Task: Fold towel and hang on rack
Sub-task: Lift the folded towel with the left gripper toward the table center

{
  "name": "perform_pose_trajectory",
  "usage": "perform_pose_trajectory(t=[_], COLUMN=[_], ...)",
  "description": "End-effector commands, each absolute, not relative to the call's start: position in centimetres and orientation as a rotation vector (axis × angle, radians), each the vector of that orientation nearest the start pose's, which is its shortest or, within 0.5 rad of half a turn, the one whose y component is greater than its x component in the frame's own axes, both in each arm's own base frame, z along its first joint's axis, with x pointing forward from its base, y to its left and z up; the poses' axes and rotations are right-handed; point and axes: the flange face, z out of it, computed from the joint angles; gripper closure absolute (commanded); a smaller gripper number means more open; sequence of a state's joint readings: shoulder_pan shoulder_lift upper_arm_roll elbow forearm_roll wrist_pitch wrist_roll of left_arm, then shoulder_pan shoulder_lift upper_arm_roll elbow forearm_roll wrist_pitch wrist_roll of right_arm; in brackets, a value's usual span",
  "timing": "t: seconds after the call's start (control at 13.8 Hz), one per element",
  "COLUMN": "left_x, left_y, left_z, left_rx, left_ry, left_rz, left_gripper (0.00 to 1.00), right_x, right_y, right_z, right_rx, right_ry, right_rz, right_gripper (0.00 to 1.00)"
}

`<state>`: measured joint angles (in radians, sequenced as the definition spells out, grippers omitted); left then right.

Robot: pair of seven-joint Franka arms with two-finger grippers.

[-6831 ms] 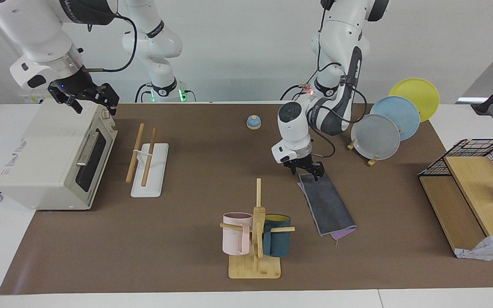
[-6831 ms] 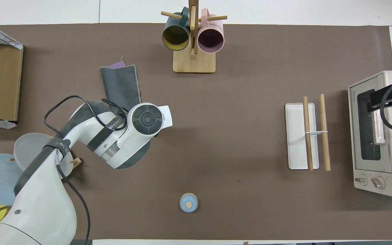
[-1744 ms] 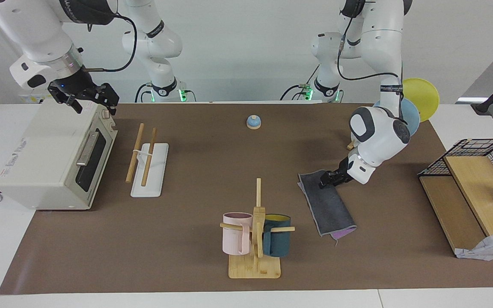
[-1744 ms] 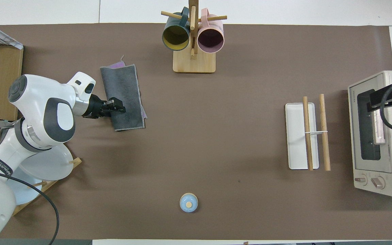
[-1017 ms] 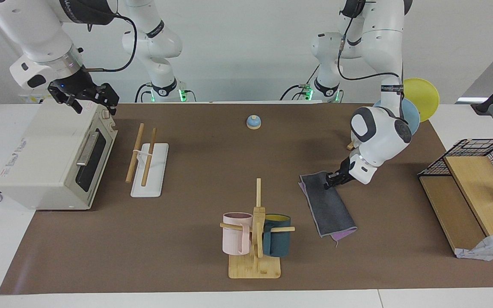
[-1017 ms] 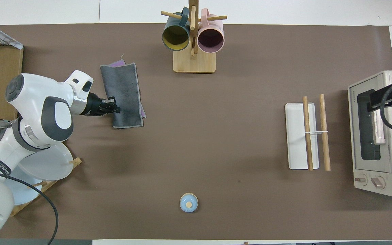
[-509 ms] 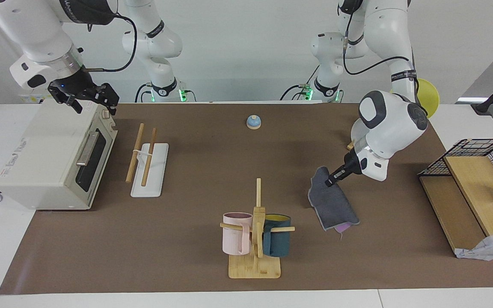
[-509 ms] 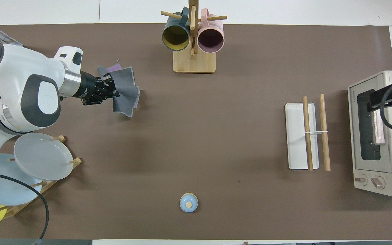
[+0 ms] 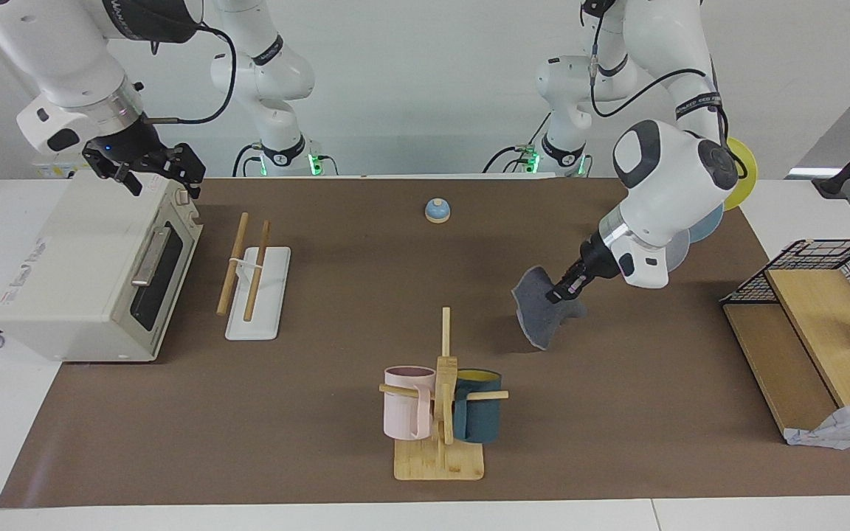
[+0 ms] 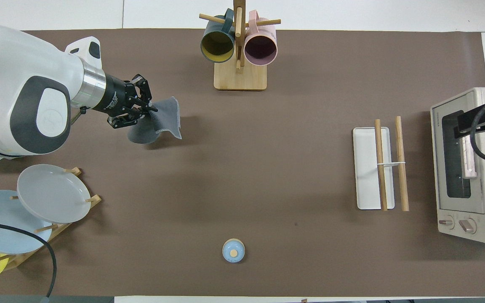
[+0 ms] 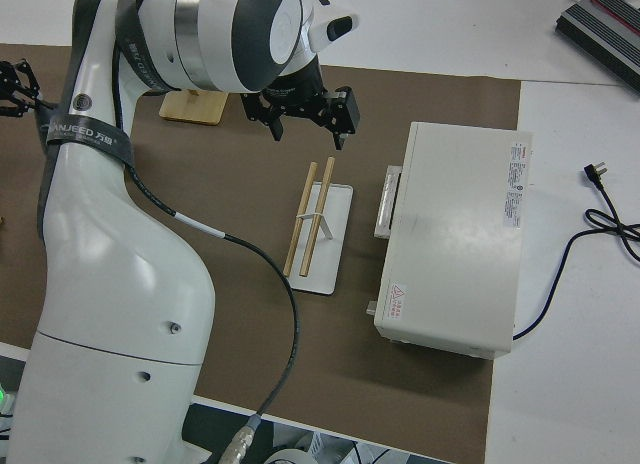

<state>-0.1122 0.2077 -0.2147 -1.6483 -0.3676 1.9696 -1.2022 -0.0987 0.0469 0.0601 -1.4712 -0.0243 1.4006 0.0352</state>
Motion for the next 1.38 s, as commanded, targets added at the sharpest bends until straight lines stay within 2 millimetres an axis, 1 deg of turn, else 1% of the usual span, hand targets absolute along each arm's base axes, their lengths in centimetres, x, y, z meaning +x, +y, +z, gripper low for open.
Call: perform_pose_trajectory(t=[0.0, 0.15, 0.29, 0.36, 0.44, 0.51, 0.58, 0.65, 0.73, 0.8, 0.87, 0.94, 1.02, 1.09, 1.16, 1.24, 1.31], left_x=[57.9, 56.4, 54.2, 53.4, 52.9, 52.5, 52.0, 51.6, 51.1, 50.6, 50.5, 50.3, 50.1, 50.0, 49.5, 49.4, 49.2], left_y=[-23.9, -26.1, -28.4, -29.4, -30.1, -30.8, -31.6, -32.2, -33.0, -33.6, -33.7, -33.9, -34.2, -34.4, -35.4, -35.7, -36.2], left_z=[54.9, 56.8, 59.0, 59.4, 59.5, 59.7, 59.8, 59.9, 59.9, 60.1, 60.2, 60.1, 60.1, 60.2, 60.3, 60.4, 60.3], left_rx=[-2.896, -2.788, -2.707, -2.667, -2.614, -2.562, -2.525, -2.492, -2.461, -2.451, -2.453, -2.432, -2.396, -2.362, -2.326, -2.279, -2.227], left_ry=[-1.934, -2.098, -2.207, -2.246, -2.290, -2.337, -2.371, -2.396, -2.417, -2.425, -2.425, -2.439, -2.468, -2.496, -2.528, -2.586, -2.644], left_rz=[0.344, 0.385, 0.414, 0.432, 0.453, 0.472, 0.491, 0.505, 0.517, 0.527, 0.526, 0.532, 0.543, 0.553, 0.573, 0.579, 0.588], left_gripper=[1.00, 1.00, 1.00, 1.00, 1.00, 1.00, 1.00, 1.00, 1.00, 1.00, 1.00, 1.00, 1.00, 1.00, 1.00, 1.00, 1.00], right_x=[54.4, 54.4, 52.8, 52.8, 52.9, 53.3, 53.1, 53.3, 53.4, 53.3, 53.1, 53.1, 53.1, 53.2, 53.4, 53.5, 53.4], right_y=[-2.6, -2.7, -2.2, -1.8, -1.4, -0.9, -0.2, 0.6, 1.2, 2.5, 3.4, 5.1, 7.3, 8.9, 10.3, 11.2, 11.5], right_z=[63.2, 63.2, 62.8, 62.9, 63.1, 62.5, 62.4, 61.6, 61.1, 60.6, 60.6, 60.4, 60.1, 60.2, 60.2, 60.2, 60.1], right_rx=[-3.143, -3.143, -3.130, -3.129, -3.129, -3.084, -2.980, -2.899, -2.853, -2.778, -2.691, -2.589, -2.488, -2.411, -2.345, -2.255, -2.159], right_ry=[0.093, 0.096, 0.070, 0.037, -0.028, -0.105, -0.099, -0.029, 0.087, 0.235, 0.378, 0.545, 0.703, 0.810, 0.888, 0.982, 1.079], right_rz=[0.174, 0.176, 0.327, 0.335, 0.301, 0.260, 0.211, 0.161, 0.116, 0.123, 0.134, 0.154, 0.178, 0.173, 0.183, 0.222, 0.278], right_gripper=[0.00, 0.00, 0.00, 0.00, 0.00, 0.00, 0.00, 0.00, 0.00, 0.00, 0.00, 0.00, 0.00, 0.00, 0.00, 0.00, 0.00])
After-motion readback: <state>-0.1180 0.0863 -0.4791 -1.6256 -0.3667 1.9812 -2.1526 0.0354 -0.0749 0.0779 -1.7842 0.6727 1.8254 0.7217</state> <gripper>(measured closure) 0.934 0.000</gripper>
